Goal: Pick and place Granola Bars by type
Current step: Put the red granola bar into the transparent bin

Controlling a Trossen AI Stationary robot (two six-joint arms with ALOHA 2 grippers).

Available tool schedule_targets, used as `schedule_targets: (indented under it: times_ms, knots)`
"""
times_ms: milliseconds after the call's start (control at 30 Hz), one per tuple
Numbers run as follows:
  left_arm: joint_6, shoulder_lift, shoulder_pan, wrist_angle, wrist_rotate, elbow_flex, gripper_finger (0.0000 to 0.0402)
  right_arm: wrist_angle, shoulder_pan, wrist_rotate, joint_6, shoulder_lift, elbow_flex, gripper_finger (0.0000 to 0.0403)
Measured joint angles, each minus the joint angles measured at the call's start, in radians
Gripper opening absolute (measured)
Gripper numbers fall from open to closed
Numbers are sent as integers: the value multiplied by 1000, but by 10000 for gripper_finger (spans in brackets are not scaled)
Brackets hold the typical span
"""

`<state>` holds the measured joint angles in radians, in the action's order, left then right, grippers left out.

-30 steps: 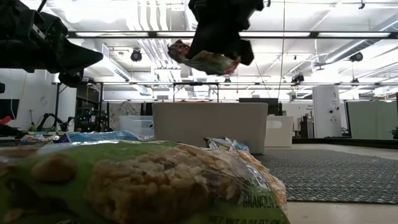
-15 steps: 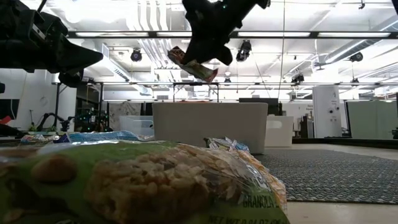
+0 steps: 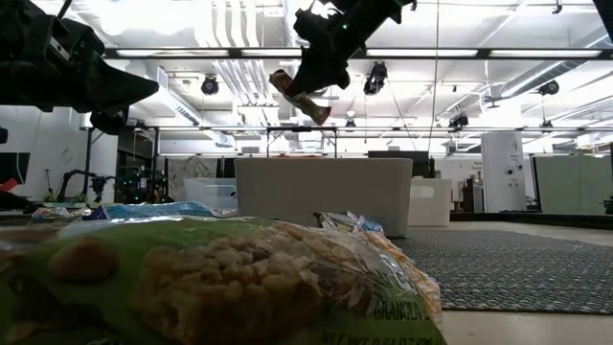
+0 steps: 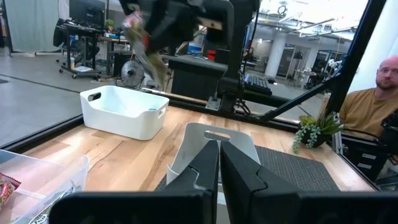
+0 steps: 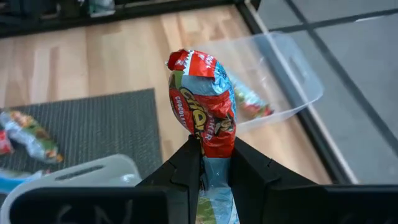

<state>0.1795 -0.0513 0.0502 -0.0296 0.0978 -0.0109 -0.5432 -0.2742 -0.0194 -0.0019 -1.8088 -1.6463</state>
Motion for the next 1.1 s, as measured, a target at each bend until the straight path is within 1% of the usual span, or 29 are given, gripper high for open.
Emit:
schedule_targets:
  times_ms: [233, 433, 667, 833, 933, 1000, 1100]
  knots:
    - [0, 0, 0, 0, 0, 0, 0, 1, -24, -2, -1, -12, -88, 63]
    - [0, 0, 0, 0, 0, 0, 0, -5, -44, -2, 2, -73, -198, 63]
    - [0, 0, 0, 0, 0, 0, 0, -21, -69, 0, -1, -209, -411, 63]
    - [0, 0, 0, 0, 0, 0, 0, -79, -88, 0, -5, -321, -578, 63]
    - [0, 0, 0, 0, 0, 0, 0, -112, -94, 0, -49, -382, -665, 63]
    - [0, 0, 0, 0, 0, 0, 0, -115, -96, 1, -90, -414, -707, 63]
    - [0, 0, 0, 0, 0, 0, 0, -91, -103, 1, -157, -432, -706, 63]
